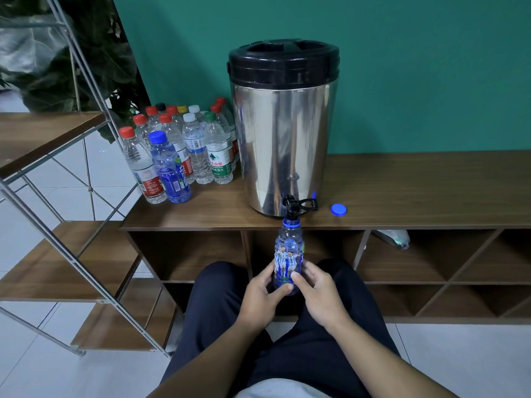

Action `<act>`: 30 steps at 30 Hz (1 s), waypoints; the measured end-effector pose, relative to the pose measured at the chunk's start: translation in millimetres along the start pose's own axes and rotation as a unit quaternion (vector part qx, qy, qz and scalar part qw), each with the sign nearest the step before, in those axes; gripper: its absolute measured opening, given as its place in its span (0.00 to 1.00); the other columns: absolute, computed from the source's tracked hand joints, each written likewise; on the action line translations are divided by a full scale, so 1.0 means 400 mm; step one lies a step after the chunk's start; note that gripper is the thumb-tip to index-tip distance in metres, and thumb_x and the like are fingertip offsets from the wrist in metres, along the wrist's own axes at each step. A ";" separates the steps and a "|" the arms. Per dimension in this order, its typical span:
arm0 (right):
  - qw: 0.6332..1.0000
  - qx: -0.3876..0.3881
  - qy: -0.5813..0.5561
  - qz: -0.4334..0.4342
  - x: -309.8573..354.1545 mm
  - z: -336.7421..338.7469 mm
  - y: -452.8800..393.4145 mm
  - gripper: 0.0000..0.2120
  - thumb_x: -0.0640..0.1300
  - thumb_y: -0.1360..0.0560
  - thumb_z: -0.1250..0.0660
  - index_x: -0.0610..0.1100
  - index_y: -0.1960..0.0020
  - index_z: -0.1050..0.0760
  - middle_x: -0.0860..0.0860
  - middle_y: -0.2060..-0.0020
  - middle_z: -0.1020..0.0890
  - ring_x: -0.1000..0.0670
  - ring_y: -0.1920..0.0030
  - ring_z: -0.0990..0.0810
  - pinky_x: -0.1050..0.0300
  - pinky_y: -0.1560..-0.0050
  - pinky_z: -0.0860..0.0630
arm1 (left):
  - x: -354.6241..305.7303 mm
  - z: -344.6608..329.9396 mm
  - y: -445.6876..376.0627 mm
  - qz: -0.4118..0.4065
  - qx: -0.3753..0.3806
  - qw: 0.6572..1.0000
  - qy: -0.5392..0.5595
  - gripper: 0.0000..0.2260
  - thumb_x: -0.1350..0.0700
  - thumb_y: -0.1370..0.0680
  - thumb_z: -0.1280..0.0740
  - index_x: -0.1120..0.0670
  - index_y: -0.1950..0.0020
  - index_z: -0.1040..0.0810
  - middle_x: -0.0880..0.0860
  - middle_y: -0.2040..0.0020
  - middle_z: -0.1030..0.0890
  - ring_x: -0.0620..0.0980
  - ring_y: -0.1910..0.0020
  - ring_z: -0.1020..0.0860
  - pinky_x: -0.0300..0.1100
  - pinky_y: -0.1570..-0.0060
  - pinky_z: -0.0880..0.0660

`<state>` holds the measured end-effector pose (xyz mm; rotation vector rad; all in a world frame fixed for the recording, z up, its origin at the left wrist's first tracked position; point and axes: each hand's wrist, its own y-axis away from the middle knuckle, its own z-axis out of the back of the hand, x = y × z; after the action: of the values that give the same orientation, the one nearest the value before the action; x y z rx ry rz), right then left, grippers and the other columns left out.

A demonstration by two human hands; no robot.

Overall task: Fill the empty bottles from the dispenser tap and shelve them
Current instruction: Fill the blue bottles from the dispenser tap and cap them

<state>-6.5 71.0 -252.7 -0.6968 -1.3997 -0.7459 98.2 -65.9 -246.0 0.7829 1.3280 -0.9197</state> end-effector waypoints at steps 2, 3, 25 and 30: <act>1.000 -0.002 0.000 0.000 0.000 0.000 0.000 0.17 0.37 0.13 0.32 0.49 0.28 0.19 0.53 0.35 0.13 0.50 0.33 0.15 0.39 0.30 0.19 | -0.002 0.000 0.001 0.000 0.001 1.000 0.006 0.25 0.67 0.16 0.27 0.50 0.21 0.21 0.50 0.31 0.13 0.52 0.30 0.16 0.55 0.31 0.17; 1.000 -0.002 0.000 0.000 0.002 -0.001 0.000 0.17 0.36 0.13 0.33 0.49 0.28 0.19 0.53 0.35 0.13 0.50 0.33 0.15 0.39 0.30 0.19 | -0.002 0.000 0.001 0.000 0.002 1.000 0.009 0.25 0.67 0.16 0.27 0.51 0.21 0.21 0.50 0.30 0.14 0.52 0.30 0.16 0.55 0.31 0.17; 1.000 -0.006 0.000 -0.001 -0.002 -0.001 -0.001 0.16 0.37 0.14 0.32 0.49 0.28 0.19 0.53 0.35 0.13 0.50 0.32 0.15 0.39 0.29 0.20 | -0.005 -0.001 0.003 -0.012 0.006 1.000 0.020 0.24 0.68 0.16 0.27 0.50 0.22 0.20 0.49 0.31 0.13 0.50 0.29 0.16 0.43 0.31 0.20; 1.000 -0.006 0.004 0.001 0.000 -0.001 -0.001 0.16 0.37 0.14 0.32 0.48 0.29 0.19 0.53 0.36 0.12 0.51 0.32 0.15 0.40 0.28 0.20 | -0.005 -0.002 0.003 -0.016 0.005 1.000 0.020 0.25 0.68 0.16 0.26 0.50 0.22 0.21 0.48 0.30 0.14 0.49 0.28 0.17 0.40 0.30 0.21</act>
<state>-6.7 70.5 -252.7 -0.7035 -1.3882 -0.7541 98.7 -64.4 -244.0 0.7940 1.3756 -0.9410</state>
